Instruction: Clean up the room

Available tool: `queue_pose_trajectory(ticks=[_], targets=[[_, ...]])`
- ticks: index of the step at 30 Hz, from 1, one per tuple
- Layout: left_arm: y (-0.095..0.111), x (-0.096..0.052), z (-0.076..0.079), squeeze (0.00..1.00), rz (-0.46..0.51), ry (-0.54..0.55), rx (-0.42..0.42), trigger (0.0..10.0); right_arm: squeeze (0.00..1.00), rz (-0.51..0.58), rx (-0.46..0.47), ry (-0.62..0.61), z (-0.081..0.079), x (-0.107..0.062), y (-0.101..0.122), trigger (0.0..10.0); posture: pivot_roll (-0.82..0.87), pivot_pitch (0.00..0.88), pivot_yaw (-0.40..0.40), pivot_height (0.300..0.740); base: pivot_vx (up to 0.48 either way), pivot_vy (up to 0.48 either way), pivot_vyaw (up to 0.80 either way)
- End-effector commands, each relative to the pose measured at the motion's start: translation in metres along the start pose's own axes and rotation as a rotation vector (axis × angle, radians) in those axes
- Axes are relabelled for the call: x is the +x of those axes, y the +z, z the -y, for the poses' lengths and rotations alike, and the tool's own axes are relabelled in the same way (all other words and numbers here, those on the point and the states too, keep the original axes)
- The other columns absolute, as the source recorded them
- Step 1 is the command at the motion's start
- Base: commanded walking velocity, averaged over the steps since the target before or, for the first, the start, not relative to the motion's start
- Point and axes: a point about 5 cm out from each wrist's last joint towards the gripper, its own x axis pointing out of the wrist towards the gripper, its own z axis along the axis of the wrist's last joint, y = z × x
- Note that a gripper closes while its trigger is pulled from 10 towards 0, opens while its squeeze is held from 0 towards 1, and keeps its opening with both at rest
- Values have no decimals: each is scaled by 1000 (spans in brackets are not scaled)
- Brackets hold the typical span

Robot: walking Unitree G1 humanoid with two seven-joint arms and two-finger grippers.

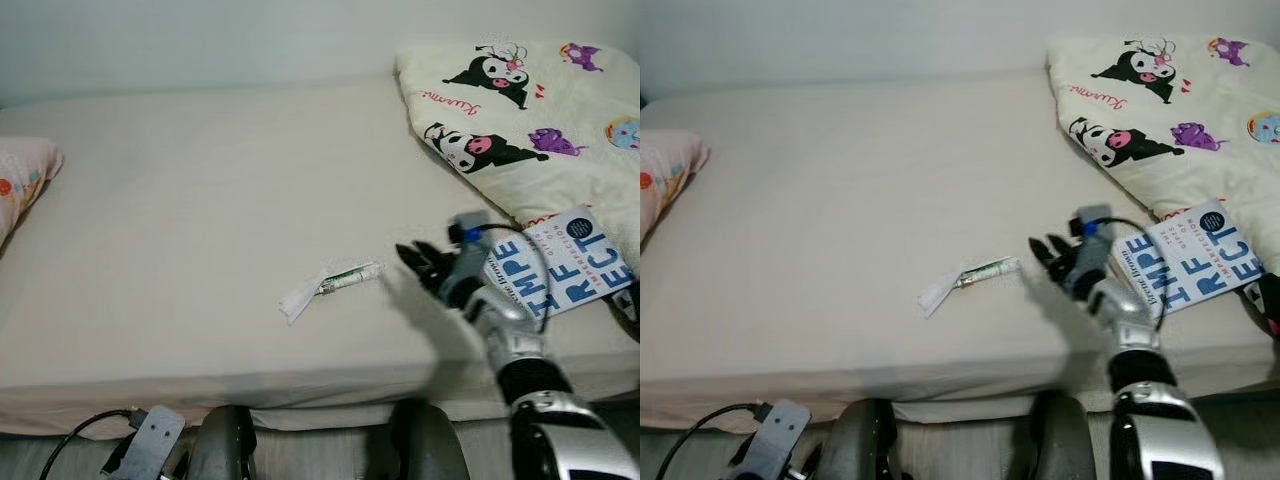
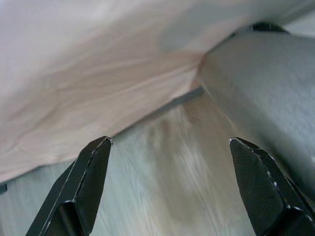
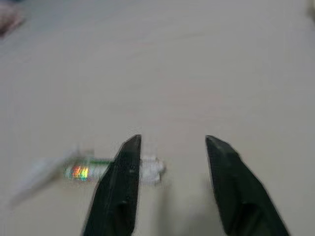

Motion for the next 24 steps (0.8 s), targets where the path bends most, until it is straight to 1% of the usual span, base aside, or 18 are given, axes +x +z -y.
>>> queue_pose_trajectory(ticks=[1, 2, 5, 6, 8, 9, 10, 11, 13, 14, 15, 16, 17, 18, 20, 21, 22, 24], targets=[[-9, -7, 11, 0, -23, -46, -7, 10000, 1000, -18, -13, 77, -2, -1, -1, 10000, 136, 278, 17, 560, 0, 0, 0], [-9, -7, 11, 0, -23, -46, -7, 10000, 1000, -18, -13, 77, -2, -1, -1, 10000, 136, 278, 17, 560, 0, 0, 0], [-14, -17, 8, 0, -21, -45, -5, 10000, 1000, -15, -27, 152, 3, -4, 7, 10000, 146, 307, 17, 560, 0, 0, 0], [-16, -23, 5, 0, -18, -40, -4, 10000, 1000, 7, -4, 185, 4, -4, 13, 10000, 162, 344, 23, 560, 0, 0, 0], [-17, -27, 3, 0, -14, -35, -2, 10000, 1000, 28, 27, 215, 4, -3, 17, 10000, 163, 349, 24, 560, 0, 0, 0], [-15, -31, -2, 0, -6, -27, 3, 10000, 1000, 40, 58, 261, 4, -2, 22, 10000, 180, 378, 24, 560, 0, 0, 0], [-15, -31, -2, 0, -6, -27, 3, 10000, 1000, 40, 58, 261, 4, -2, 22, 10000, 180, 378, 24, 560, 0, 0, 0], [-15, -38, -6, 0, 3, -21, 10, 10000, 1000, 43, 79, 320, 3, -1, 27, 10000, 191, 402, 27, 560, 0, 0, 0], [-13, -41, -9, 0, 10, -16, 14, 10000, 1000, 41, 87, 358, 3, 0, 29, 10000, 191, 402, 27, 560, 0, 0, 0], [-11, -46, -12, 0, 18, -11, 18, 10000, 1000, 37, 82, 399, 1, 0, 32, 10000, 204, 423, 30, 560, 0, 0, 0], [-11, -46, -12, 0, 18, -11, 18, 10000, 1000, 37, 82, 399, 1, 0, 32, 10000, 204, 423, 30, 560, 0, 0, 0], [-8, -52, -17, 0, 29, -3, 23, 10000, 1000, 20, 45, 435, -1, 2, 35, 10000, 214, 465, 44, 560, 0, 0, 0], [-8, -52, -17, 0, 29, -3, 23, 10000, 1000, 20, 45, 435, -1, 2, 35, 10000, 214, 465, 44, 560, 0, 0, 0], [-5, -57, -20, 0, 37, 1, 31, 10000, 1000, 19, 8, 435, -3, 6, 40, 10000, 217, 477, 45, 560, 0, 0, 0], [-3, -62, -22, 0, 42, 4, 37, 10000, 1000, 21, -17, 436, -3, 9, 44, 10000, 218, 481, 46, 560, 0, 0, 0], [-1, -67, -23, 0, 46, -6, 57, 10000, 0, 37, -31, 403, -5, 16, 51, 10000, 223, 508, 50, 560, 0, 0, 0], [-1, -67, -23, 0, 46, -6, 57, 10000, 0, 37, -31, 403, -5, 16, 51, 10000, 223, 508, 50, 560, 0, 0, 0], [1, -77, -23, 0, 45, -20, 83, 10000, 0, 75, -56, 387, -13, 28, 63, 10000, 236, 538, 61, 560, 0, 0, 0]])
